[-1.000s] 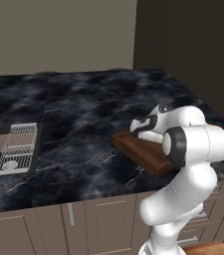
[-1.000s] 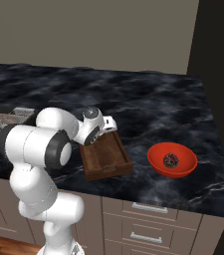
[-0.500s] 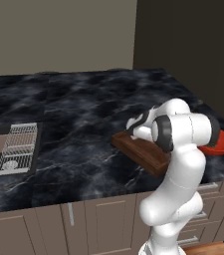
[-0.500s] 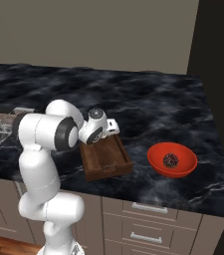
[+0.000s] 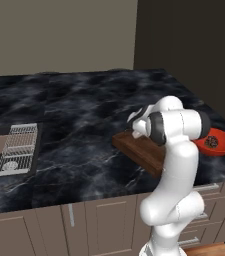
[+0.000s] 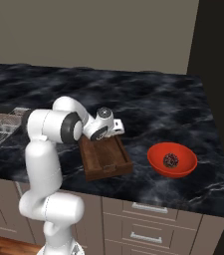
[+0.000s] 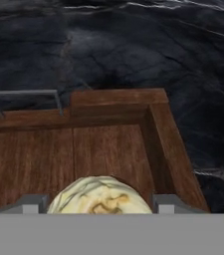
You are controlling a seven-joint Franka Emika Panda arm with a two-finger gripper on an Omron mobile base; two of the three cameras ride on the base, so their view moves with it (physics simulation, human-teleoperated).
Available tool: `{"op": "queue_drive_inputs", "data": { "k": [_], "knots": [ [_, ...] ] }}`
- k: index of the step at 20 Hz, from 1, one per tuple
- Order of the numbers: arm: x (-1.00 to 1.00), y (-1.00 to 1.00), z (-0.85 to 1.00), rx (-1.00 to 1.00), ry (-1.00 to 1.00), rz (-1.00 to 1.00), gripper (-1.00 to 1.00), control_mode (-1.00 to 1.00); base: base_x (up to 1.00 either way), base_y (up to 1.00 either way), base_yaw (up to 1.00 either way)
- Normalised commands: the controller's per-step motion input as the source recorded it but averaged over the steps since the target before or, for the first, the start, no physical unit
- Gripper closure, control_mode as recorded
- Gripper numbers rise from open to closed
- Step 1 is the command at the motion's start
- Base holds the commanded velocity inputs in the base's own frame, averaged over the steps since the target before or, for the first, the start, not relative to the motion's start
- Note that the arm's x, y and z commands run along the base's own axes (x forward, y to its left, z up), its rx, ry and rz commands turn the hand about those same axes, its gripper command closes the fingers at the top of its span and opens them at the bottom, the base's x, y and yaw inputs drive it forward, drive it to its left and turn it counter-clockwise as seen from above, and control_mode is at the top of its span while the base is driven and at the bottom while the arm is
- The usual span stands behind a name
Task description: Place the bowl with cake and the cupcake onto the tray.
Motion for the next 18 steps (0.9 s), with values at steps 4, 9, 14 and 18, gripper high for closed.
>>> {"op": "queue_drive_inputs", "data": {
  "k": [4,9,14,18],
  "knots": [
    [0.23,-0.02,-0.55,0.04,0.04,0.00,-1.00,-1.00,0.00,0.00,0.00],
    [0.01,-0.01,-0.11,0.01,0.00,0.00,-1.00,-1.00,0.00,0.00,0.00],
    [-0.01,0.00,0.10,0.00,0.00,0.00,-1.00,-1.00,0.00,0.00,0.00],
    [-0.01,0.00,0.11,0.00,0.00,0.00,-1.00,-1.00,0.00,0.00,0.00]
  ]
}}
